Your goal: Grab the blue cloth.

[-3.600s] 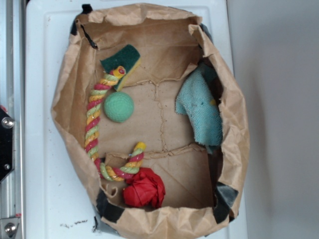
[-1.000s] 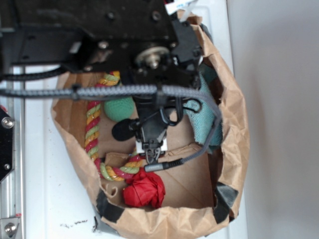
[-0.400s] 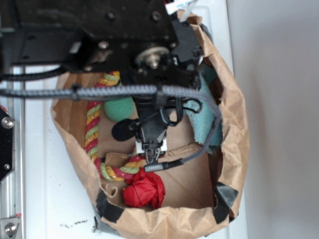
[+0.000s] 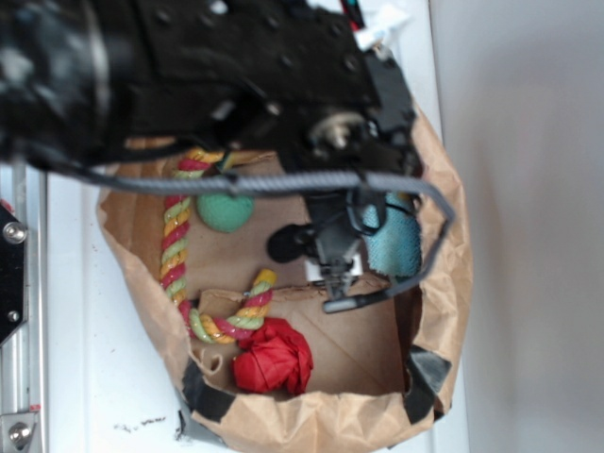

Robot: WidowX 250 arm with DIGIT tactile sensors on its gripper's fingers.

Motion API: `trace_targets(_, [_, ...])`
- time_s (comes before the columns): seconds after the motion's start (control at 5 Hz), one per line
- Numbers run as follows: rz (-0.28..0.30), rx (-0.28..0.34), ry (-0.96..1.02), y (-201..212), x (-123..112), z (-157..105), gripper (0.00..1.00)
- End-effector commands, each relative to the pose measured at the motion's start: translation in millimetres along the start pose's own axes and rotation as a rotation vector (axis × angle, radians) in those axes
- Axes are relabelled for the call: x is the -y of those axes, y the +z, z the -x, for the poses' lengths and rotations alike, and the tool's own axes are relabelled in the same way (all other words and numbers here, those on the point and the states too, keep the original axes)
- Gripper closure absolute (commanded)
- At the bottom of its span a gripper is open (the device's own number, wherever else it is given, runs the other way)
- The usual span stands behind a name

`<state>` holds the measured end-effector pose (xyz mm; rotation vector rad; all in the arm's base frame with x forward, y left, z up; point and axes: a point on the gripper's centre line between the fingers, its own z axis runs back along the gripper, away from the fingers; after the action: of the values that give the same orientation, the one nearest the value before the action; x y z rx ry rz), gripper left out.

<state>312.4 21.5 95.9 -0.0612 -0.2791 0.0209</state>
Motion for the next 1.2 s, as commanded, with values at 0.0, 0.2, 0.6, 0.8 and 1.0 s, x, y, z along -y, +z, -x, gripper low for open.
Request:
trace_targets(0.0, [0.01,0.091,-0.062,-4,13,-28,0.0])
trace_targets(0.2, [0.018,0.105,-0.079,-7,19,-37,0.0])
trace_targets(0.6, [-0.045,0.124,-0.182,-14,25,-37,0.0])
trace_targets(0.8, [-0.045,0.124,-0.182,-14,25,-37,0.0])
trace_targets(1.0, [-0.045,0.124,-0.182,-14,25,-37,0.0])
